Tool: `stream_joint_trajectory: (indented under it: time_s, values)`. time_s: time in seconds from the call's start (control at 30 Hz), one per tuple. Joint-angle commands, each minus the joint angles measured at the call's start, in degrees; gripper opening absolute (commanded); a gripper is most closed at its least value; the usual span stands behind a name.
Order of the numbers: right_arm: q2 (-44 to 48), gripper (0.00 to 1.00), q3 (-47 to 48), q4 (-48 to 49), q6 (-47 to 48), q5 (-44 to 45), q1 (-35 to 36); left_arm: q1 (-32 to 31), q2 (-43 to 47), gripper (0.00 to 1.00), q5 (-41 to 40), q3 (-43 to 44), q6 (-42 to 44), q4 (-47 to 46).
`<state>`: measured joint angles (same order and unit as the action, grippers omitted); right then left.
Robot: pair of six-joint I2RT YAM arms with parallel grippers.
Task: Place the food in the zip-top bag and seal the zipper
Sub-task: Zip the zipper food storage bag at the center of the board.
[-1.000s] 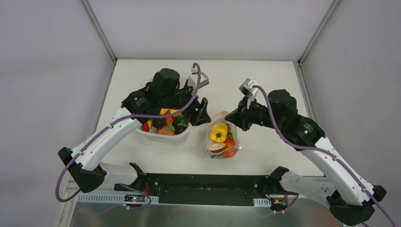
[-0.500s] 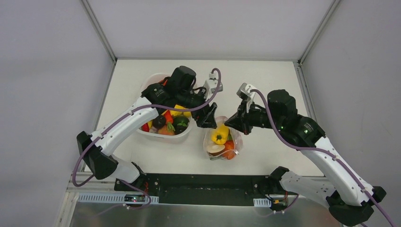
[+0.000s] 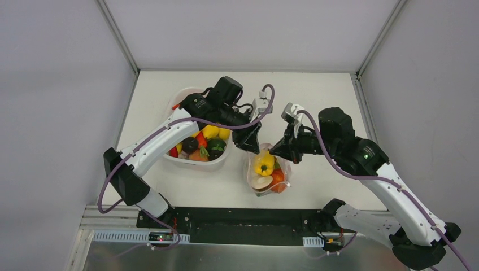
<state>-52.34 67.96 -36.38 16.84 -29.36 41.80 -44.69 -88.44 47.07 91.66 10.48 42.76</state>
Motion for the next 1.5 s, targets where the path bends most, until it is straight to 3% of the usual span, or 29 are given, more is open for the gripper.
stream_joint_trajectory:
  time_s: [0.0,0.17,0.33,0.43,0.57,0.67,0.77,0.87,0.97,1.07,1.27,1.37,1.47]
  values:
    - [0.8,0.00,3.0,1.6,1.4,0.3,-0.6,-1.2,0.5,0.33,5.1,-0.2,1.3,0.3]
    - [0.8,0.00,3.1,2.5,0.2,3.3,-1.1,-1.6,1.8,0.01,-2.1,0.8,0.1,2.6]
    - [0.9,0.00,2.0,7.1,-4.4,17.2,-1.4,-0.7,5.9,0.00,-16.5,-1.6,-9.3,-4.3]
    - [-0.6,0.01,2.4,7.9,-6.8,23.8,-2.2,3.5,6.7,0.00,-20.0,-1.9,-18.1,-7.9]
    - [-2.5,0.17,2.9,7.5,-7.1,23.0,-3.4,10.0,6.5,0.00,-18.5,-2.7,-24.8,-12.8]
    - [-3.2,0.52,3.8,7.1,-8.7,20.1,-4.2,10.5,4.2,0.00,-18.5,1.7,-25.1,-10.3]
    - [-1.4,0.78,3.7,8.5,-11.1,18.2,-4.7,10.6,1.9,0.00,-20.3,5.2,-25.1,-6.7]
    - [2.1,0.87,1.7,9.8,-12.4,17.4,-4.7,11.1,1.1,0.00,-21.6,5.5,-25.9,-6.3]
    - [7.0,0.88,-3.6,12.5,-12.6,18.3,-4.7,11.7,0.7,0.00,-21.7,5.9,-26.7,-6.3]
    - [11.7,0.88,-10.8,17.5,-14.4,12.8,-4.7,11.9,0.5,0.00,-21.9,6.2,-26.9,-6.5]
    - [18.2,0.82,-29.3,36.7,-22.0,5.2,-3.6,12.2,0.3,0.00,-22.1,6.7,-27.1,-6.4]
    - [22.2,0.82,-36.7,46.1,-20.4,8.4,-0.8,12.3,0.6,0.00,-22.4,6.5,-27.1,-6.1]
    - [22.1,0.82,-38.3,46.0,-14.4,14.5,2.9,12.3,0.9,0.00,-22.5,6.2,-27.3,-6.3]
